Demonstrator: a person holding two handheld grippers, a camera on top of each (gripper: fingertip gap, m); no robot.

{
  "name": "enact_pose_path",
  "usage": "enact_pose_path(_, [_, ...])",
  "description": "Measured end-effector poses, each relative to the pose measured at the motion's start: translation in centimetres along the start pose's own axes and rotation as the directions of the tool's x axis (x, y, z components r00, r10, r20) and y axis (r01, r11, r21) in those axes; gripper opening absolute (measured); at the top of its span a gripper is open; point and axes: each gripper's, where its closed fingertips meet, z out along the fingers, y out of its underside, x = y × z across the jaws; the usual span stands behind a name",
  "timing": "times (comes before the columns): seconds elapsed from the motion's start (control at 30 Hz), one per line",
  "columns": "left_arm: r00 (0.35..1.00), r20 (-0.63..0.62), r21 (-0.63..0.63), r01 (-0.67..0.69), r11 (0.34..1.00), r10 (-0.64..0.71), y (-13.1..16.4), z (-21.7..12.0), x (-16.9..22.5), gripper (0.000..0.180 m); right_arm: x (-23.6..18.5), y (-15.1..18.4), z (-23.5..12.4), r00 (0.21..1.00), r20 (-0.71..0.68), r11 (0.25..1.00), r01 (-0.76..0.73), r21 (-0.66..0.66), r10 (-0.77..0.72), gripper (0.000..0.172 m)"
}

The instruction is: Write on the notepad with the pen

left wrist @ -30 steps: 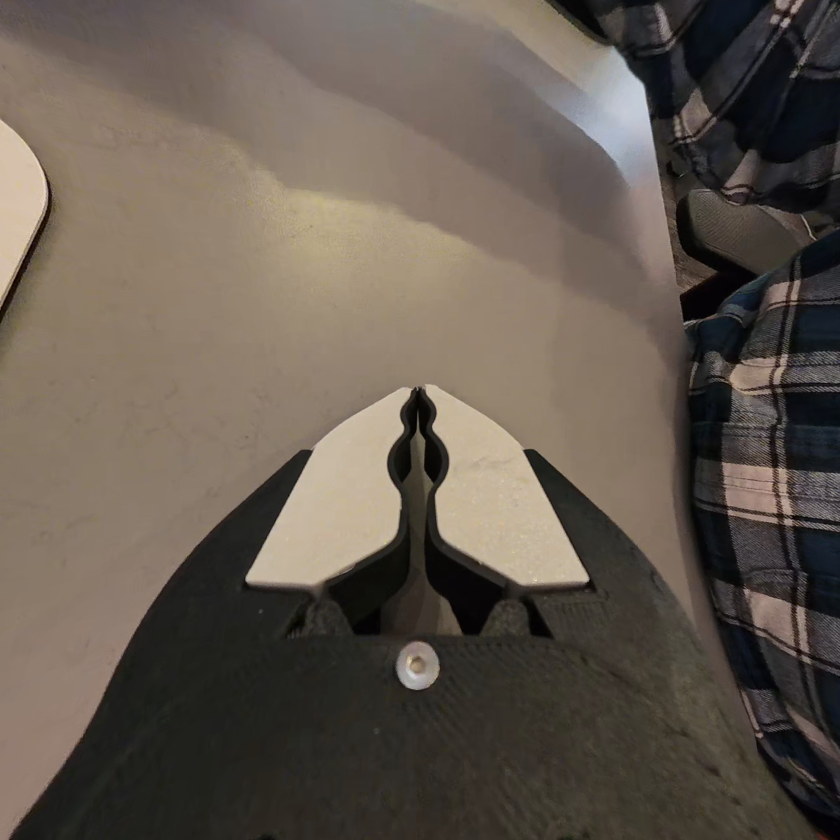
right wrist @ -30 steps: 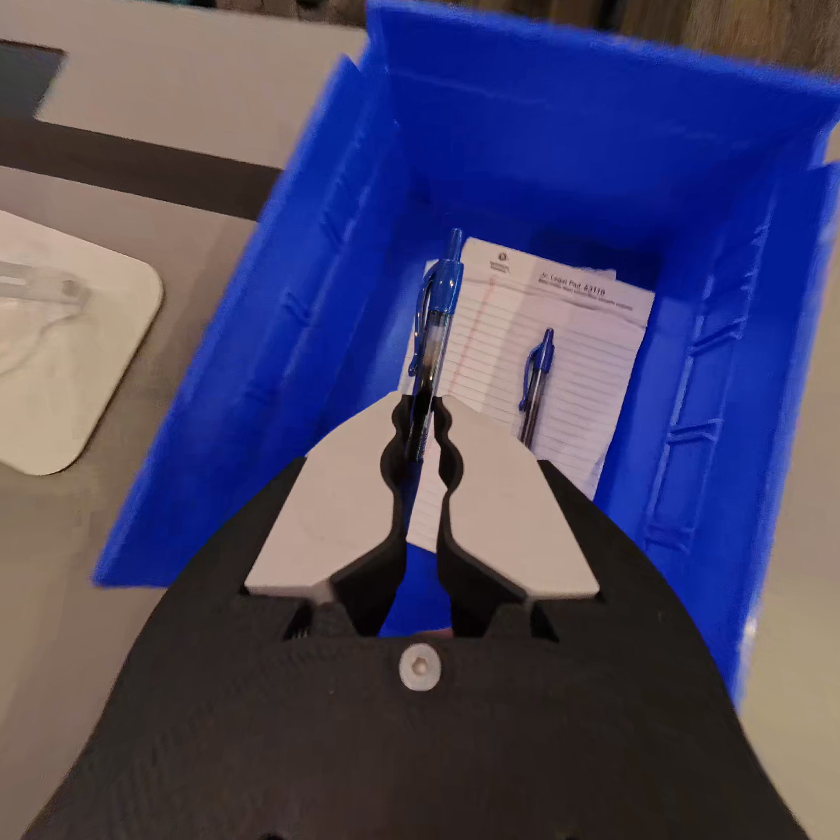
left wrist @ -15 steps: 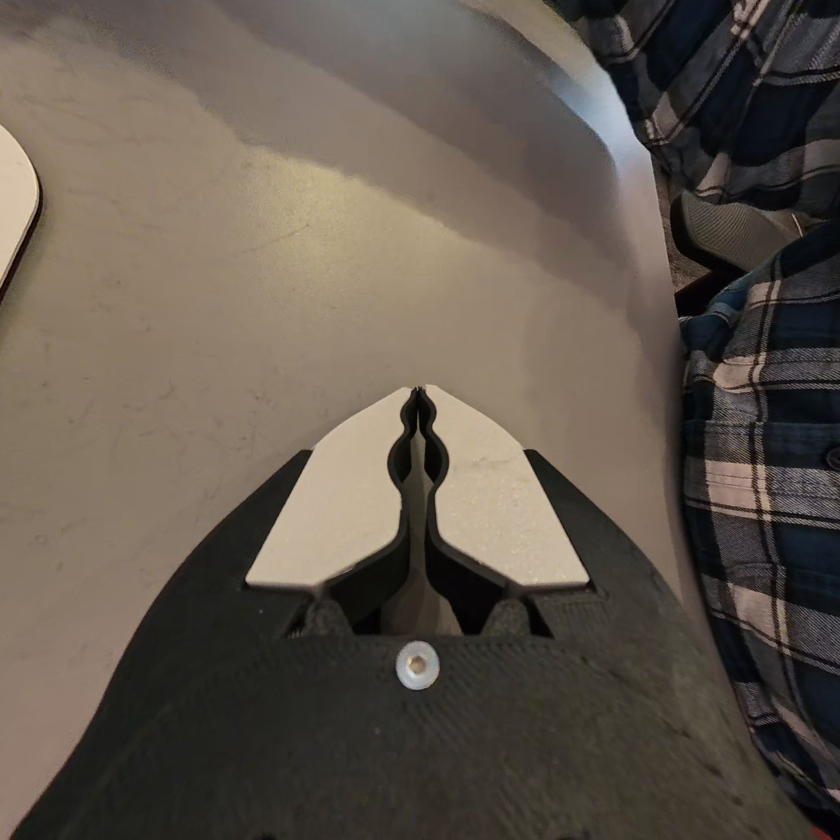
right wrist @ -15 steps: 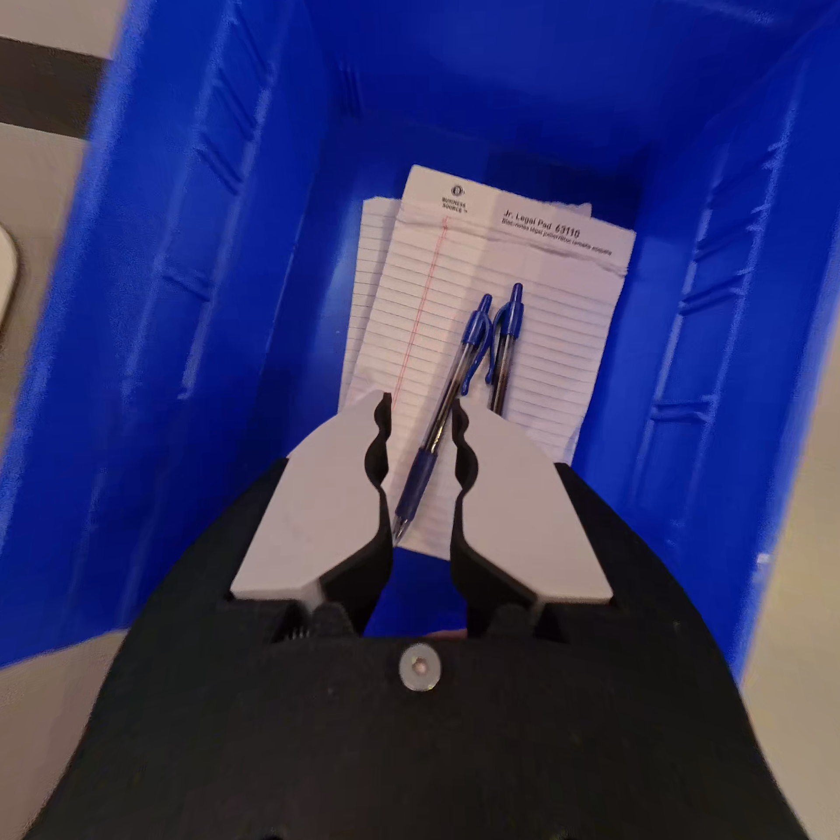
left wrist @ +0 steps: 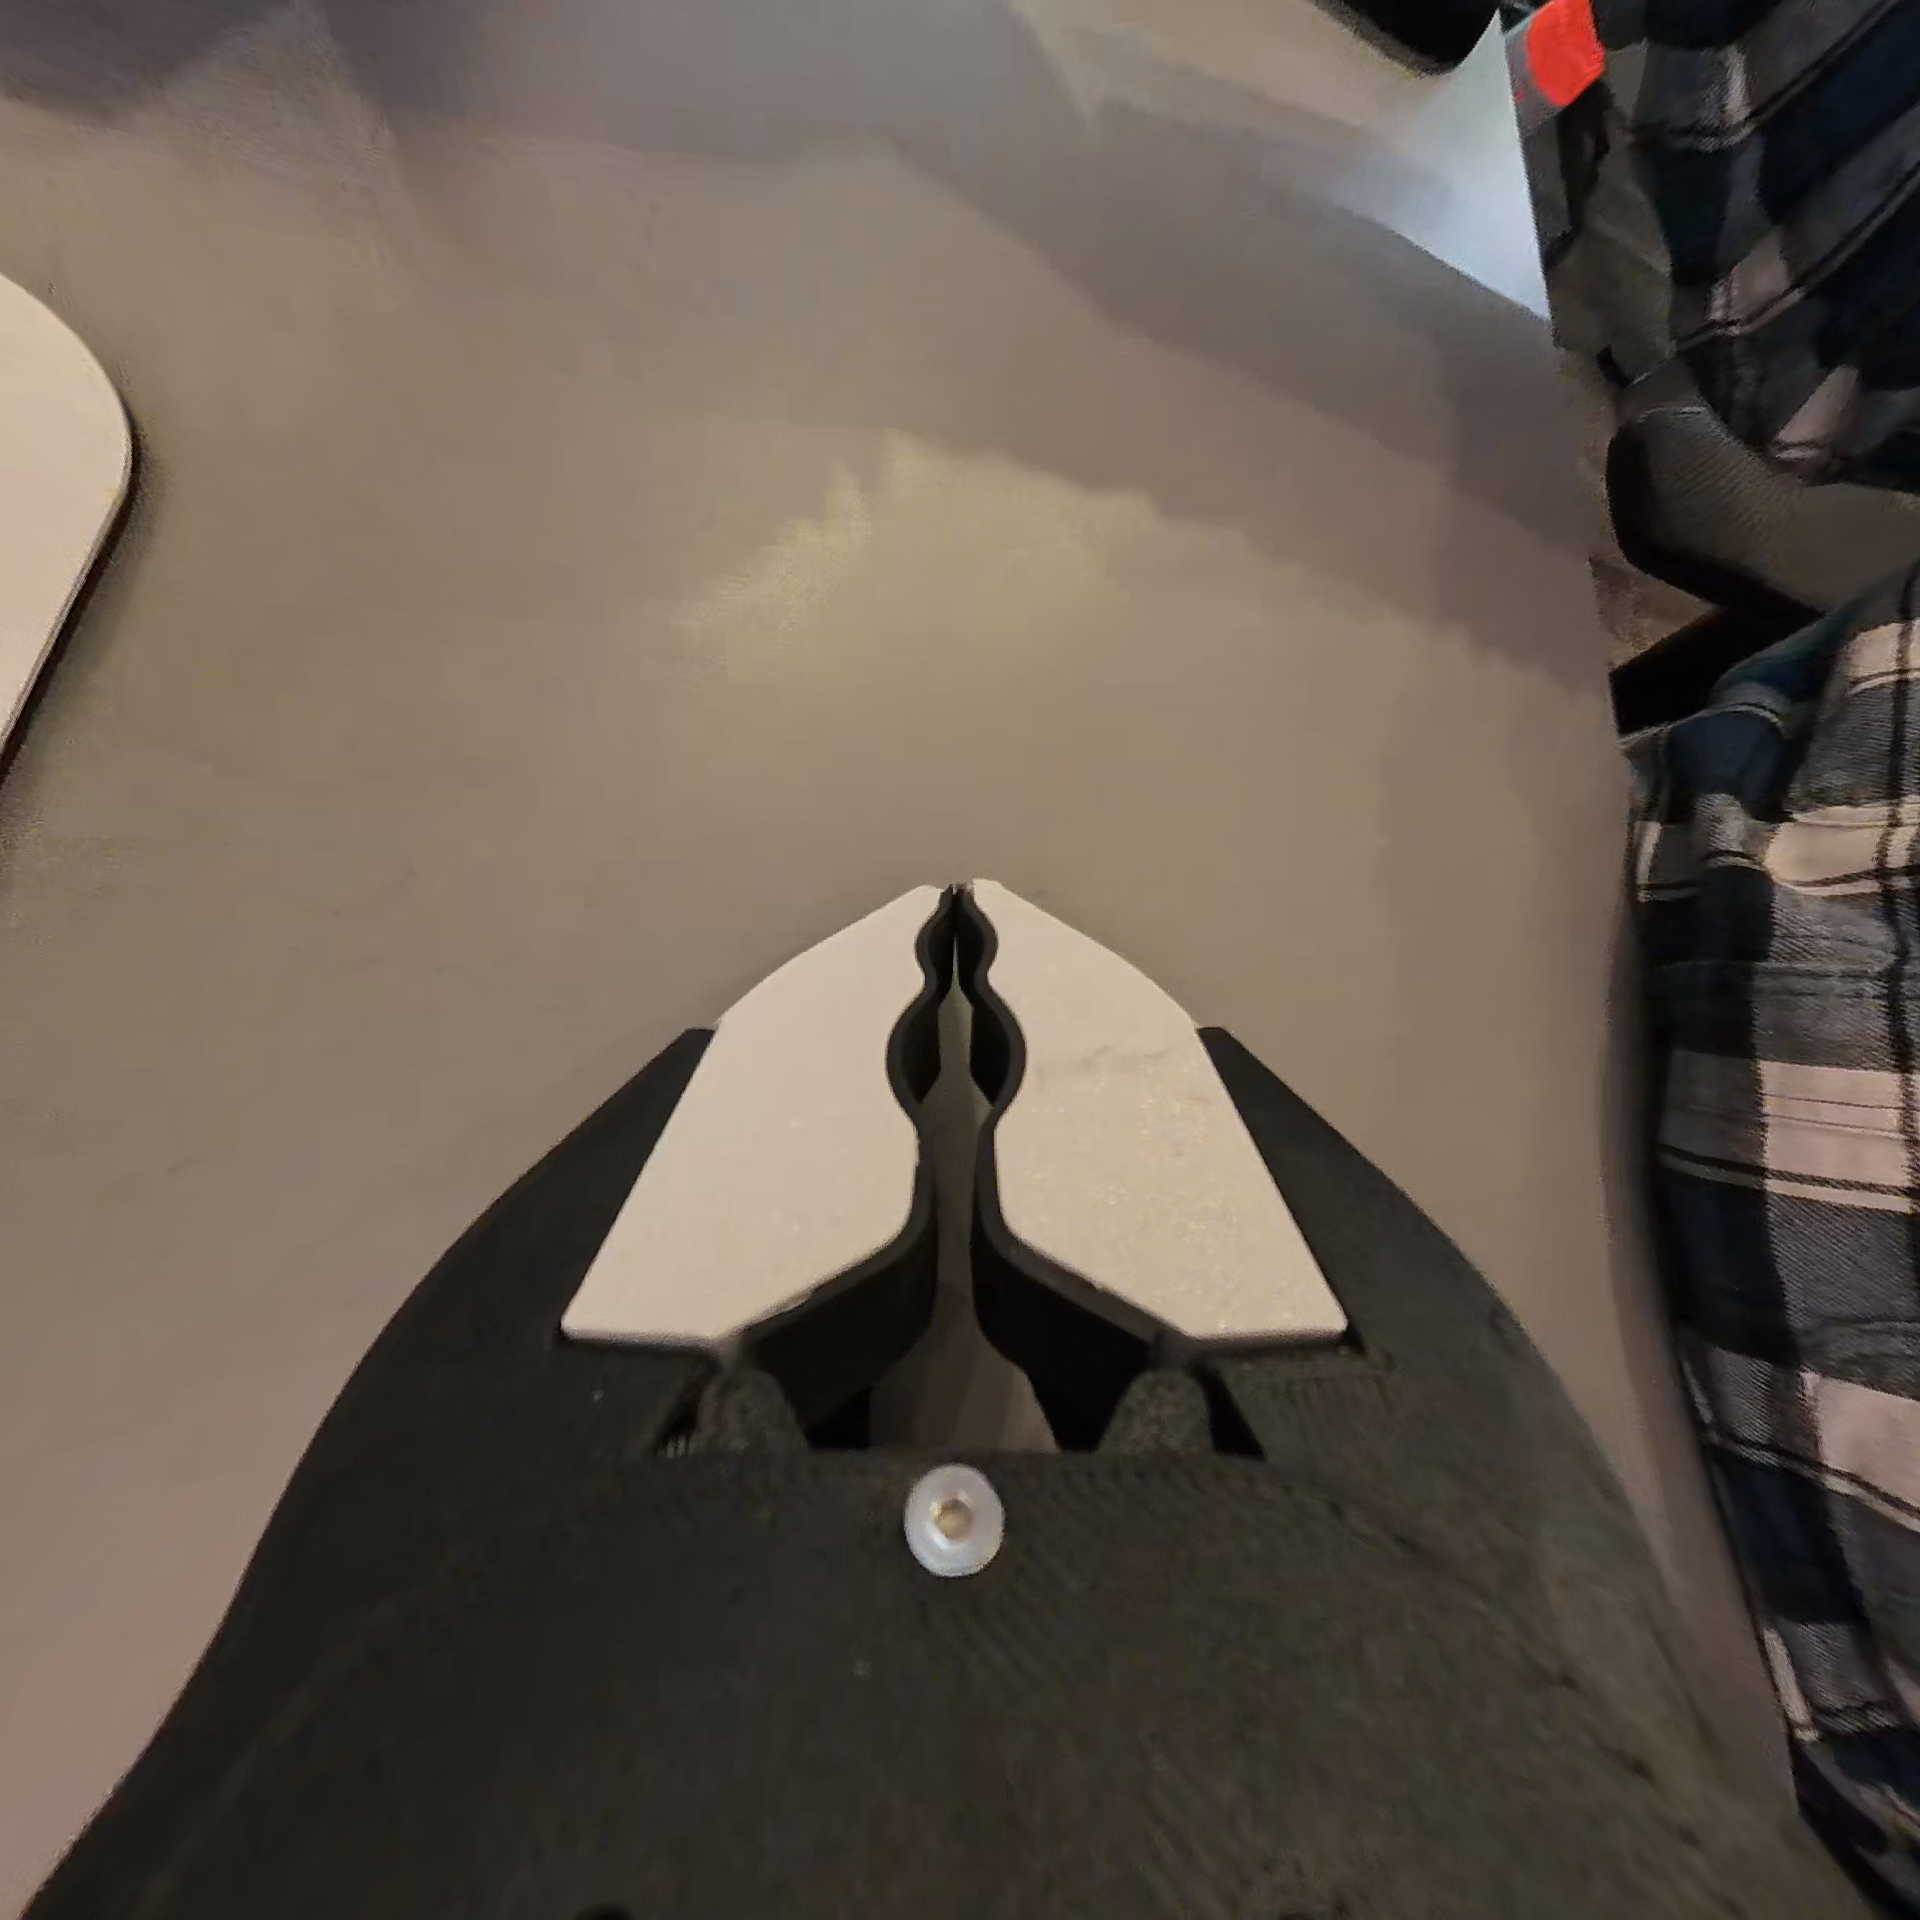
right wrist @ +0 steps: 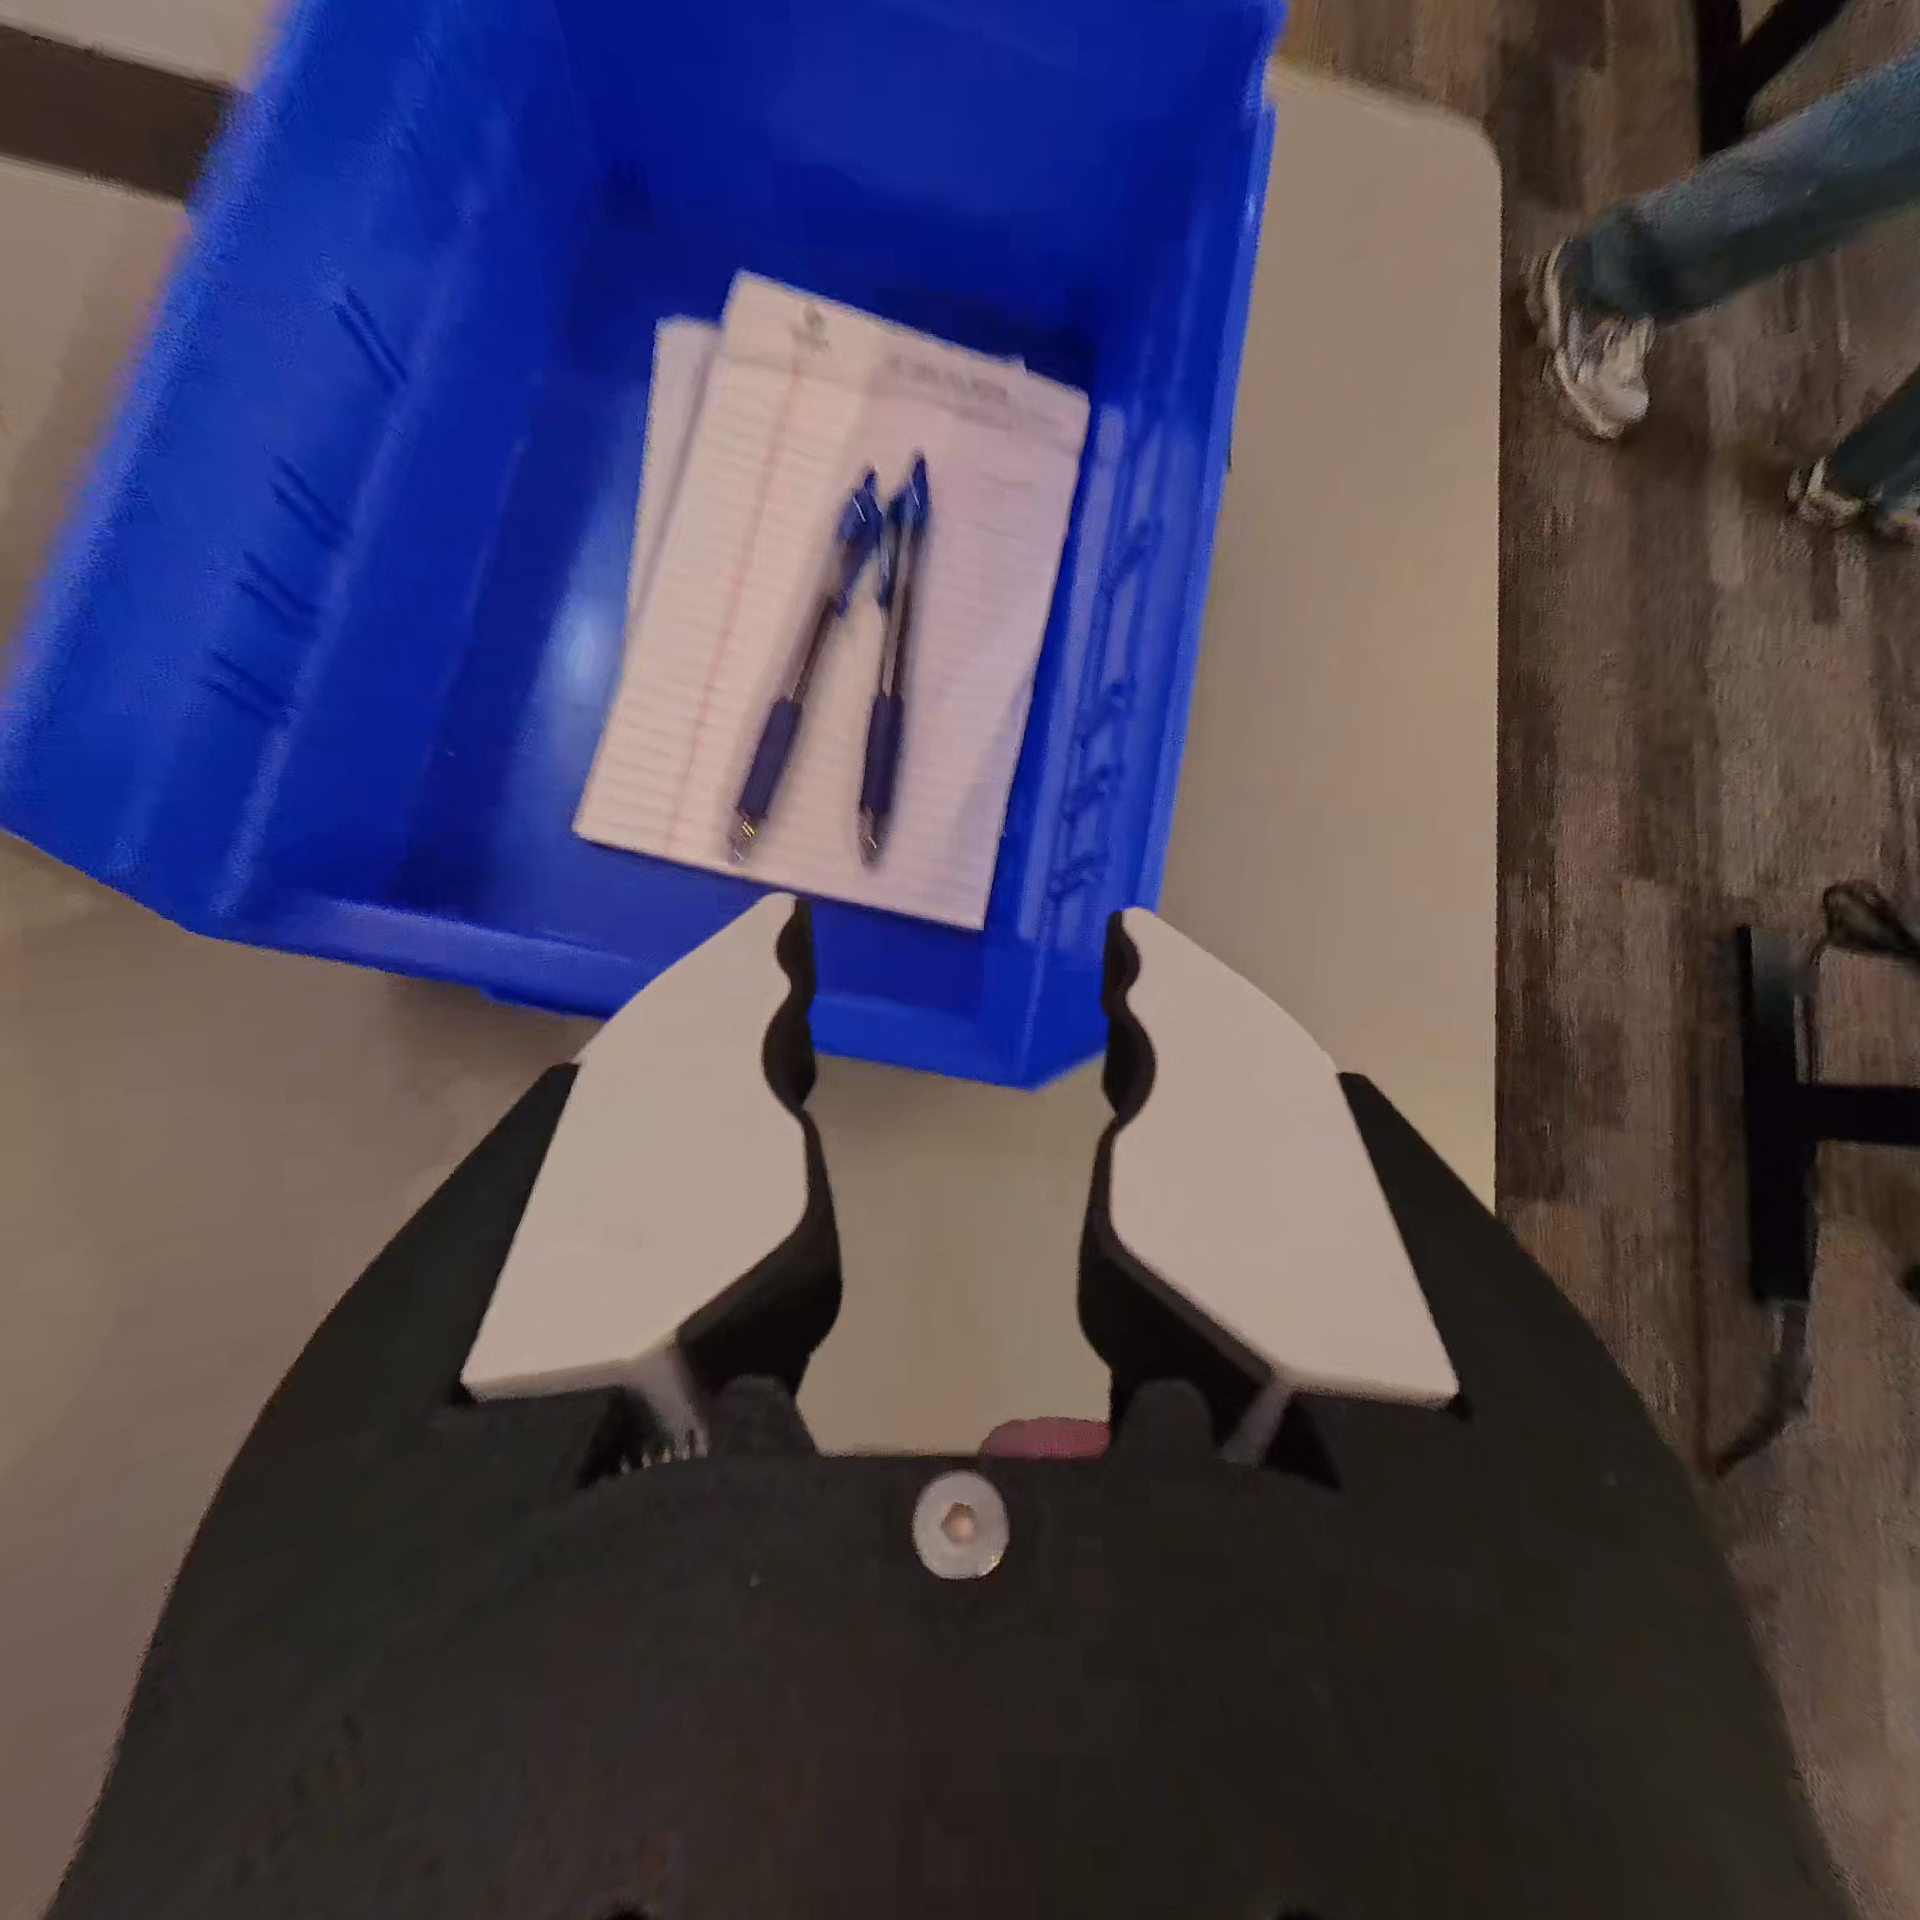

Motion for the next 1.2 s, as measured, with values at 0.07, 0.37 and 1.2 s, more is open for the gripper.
enact_pose_path(0.07, [1.0, 0.031, 0.005, 0.001, 1.0, -0.001, 0.2, -0.2, 0.0, 0.0, 1.5, 1.3, 1.0, 1.0, -0.023, 0.999, -0.007, -0.039, 0.006, 0.066])
enact_pose_path(0.37, [0.987, 0.147, 0.089, 0.053, 0.995, -0.066, 1.6, -3.8, 0.7, 0.014, 2.4, 3.3, 5.9, 0.987, 0.145, 0.992, -0.048, -0.115, 0.064, 0.035])
enact_pose_path(1.2, [0.261, 0.678, 0.583, 0.378, 0.719, -0.687, 19.3, -35.8, -15.7, 0.101, 1.4, 4.0, 6.3, 0.978, 0.207, 0.99, 0.001, -0.144, 0.029, 0.006])
